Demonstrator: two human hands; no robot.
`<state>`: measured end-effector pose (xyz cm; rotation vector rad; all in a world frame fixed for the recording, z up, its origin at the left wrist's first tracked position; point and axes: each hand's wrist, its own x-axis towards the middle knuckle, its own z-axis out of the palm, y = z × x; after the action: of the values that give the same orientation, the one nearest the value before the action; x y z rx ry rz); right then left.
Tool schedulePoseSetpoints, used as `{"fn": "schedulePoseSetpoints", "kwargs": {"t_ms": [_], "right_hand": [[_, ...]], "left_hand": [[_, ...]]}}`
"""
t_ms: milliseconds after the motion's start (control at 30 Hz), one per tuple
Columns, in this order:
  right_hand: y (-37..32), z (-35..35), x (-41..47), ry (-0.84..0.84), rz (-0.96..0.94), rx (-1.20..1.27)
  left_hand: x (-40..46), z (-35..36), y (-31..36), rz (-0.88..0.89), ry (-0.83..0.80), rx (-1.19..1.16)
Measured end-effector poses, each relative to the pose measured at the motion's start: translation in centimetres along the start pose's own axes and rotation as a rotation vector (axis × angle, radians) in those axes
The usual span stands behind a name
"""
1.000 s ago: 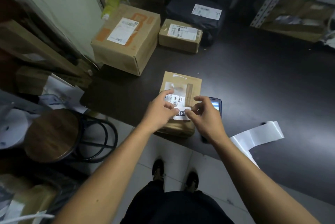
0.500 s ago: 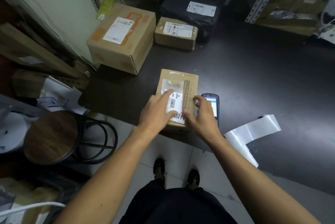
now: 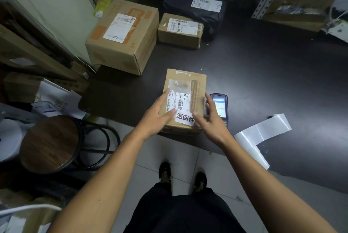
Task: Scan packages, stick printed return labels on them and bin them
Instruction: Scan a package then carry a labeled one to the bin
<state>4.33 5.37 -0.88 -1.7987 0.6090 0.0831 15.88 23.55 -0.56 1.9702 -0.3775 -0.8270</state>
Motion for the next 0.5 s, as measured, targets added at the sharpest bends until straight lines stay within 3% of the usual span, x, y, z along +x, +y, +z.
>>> {"fn": "schedulePoseSetpoints", "kwargs": {"t_ms": [200, 300, 500], "right_hand": [[-0.5, 0.5, 0.3, -0.066, -0.080, -0.048], [-0.9, 0.6, 0.1, -0.124, -0.158, -0.087], [-2.5, 4.7, -2.0, -0.433, -0.279, -0.195]], "left_hand": [[-0.9, -0.1, -0.1, 0.012, 0.025, -0.023], [-3.4, 0.0, -0.3, 0.035, 0.149, -0.056], [-12.9, 0.3, -3.2, -0.022, 0.438, -0.221]]}}
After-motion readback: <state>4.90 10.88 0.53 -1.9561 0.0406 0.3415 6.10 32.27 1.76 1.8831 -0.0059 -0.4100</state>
